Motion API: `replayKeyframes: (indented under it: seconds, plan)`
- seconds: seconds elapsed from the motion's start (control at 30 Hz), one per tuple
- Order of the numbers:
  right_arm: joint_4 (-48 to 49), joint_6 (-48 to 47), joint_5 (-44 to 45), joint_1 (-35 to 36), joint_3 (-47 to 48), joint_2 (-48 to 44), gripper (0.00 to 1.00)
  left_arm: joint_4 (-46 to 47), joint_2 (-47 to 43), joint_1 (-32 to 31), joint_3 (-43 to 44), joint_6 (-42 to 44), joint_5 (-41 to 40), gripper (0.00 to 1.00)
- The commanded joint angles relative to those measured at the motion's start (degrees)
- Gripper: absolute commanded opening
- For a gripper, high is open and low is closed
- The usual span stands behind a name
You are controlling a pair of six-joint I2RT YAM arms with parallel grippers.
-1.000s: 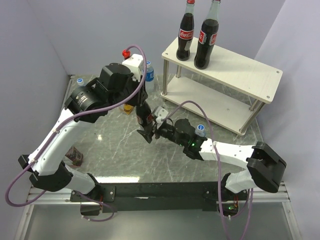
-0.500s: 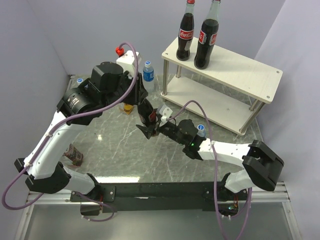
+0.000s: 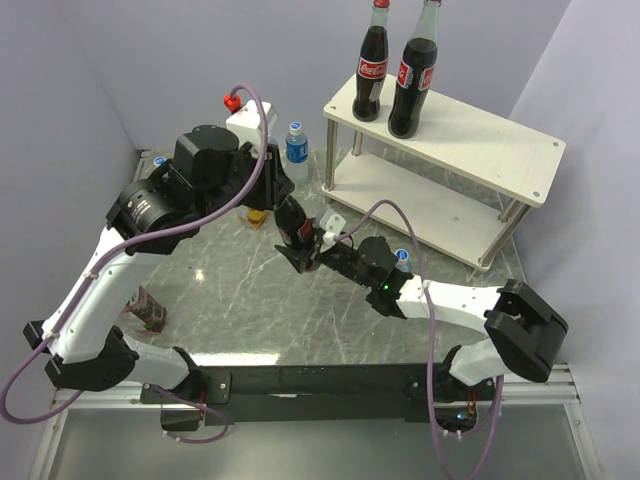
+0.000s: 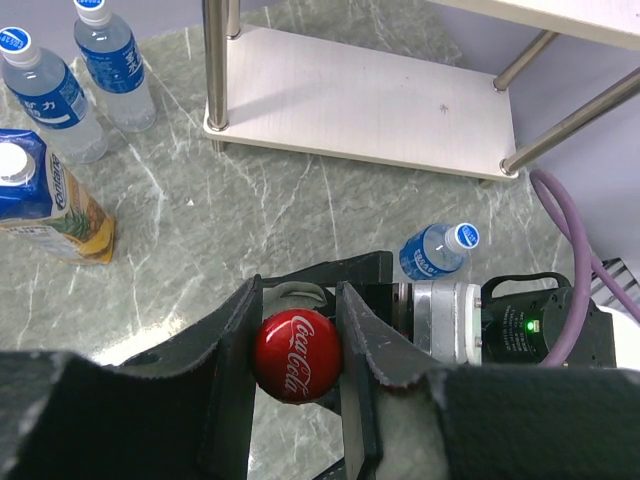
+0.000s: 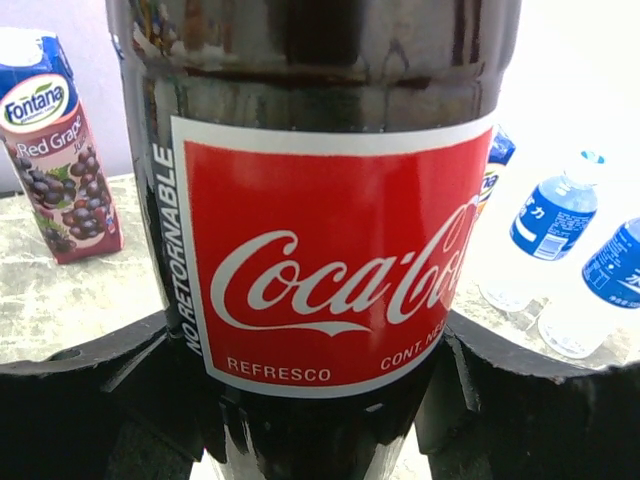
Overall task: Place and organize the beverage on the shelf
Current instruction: Pick up the drink from the center of the board.
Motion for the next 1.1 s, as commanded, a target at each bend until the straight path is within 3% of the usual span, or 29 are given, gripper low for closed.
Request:
replayKeyframes:
  seconds: [0.0,0.03,0.13,0.17,0.27,0.33,0.53,0.83,1.07]
  plan:
    - [2.0,-0.8,-2.17,-1.05,0.95,-3.23,0.0,17.11,-5.44,-0.17,1.37,-2.12,0.0,0.0]
    - [1.48,-0.63,-2.25,-1.14,1.04,-4.36,0.0,17.72,-5.62,-0.08,0.49,-2.21,0.09,0.0]
    - [-3.7,1.39,-4.36,-2.45,2.79,-6.82,0.0,18.6,-6.23,-0.08,-1.35,-2.56,0.18,0.25]
    - [-5.02,2.18,-4.8,-2.89,3.23,-7.44,0.0,18.95,-6.41,-0.08,-1.88,-2.82,0.18,0.39]
    - [-9.24,4.82,-7.87,-4.39,4.81,-9.47,0.0,20.45,-7.2,-0.08,-4.08,-3.35,0.44,0.6]
    - [-10.57,5.79,-9.71,-5.09,5.25,-10.7,0.0,21.15,-7.46,-0.08,-4.78,-3.7,0.44,0.68]
    - [-11.01,8.59,-13.14,-6.84,5.52,-12.81,0.0,22.12,-7.73,-0.08,-5.58,-3.62,0.01,0.81]
    - [-10.21,18.62,-18.95,-11.51,7.62,-15.0,0.0,25.45,-12.11,-0.08,-11.2,-2.04,-2.55,0.83]
    - [-24.86,15.38,-17.38,-14.06,15.53,-18.08,0.0,28.97,-20.55,-0.08,-17.61,-0.36,-5.27,0.85]
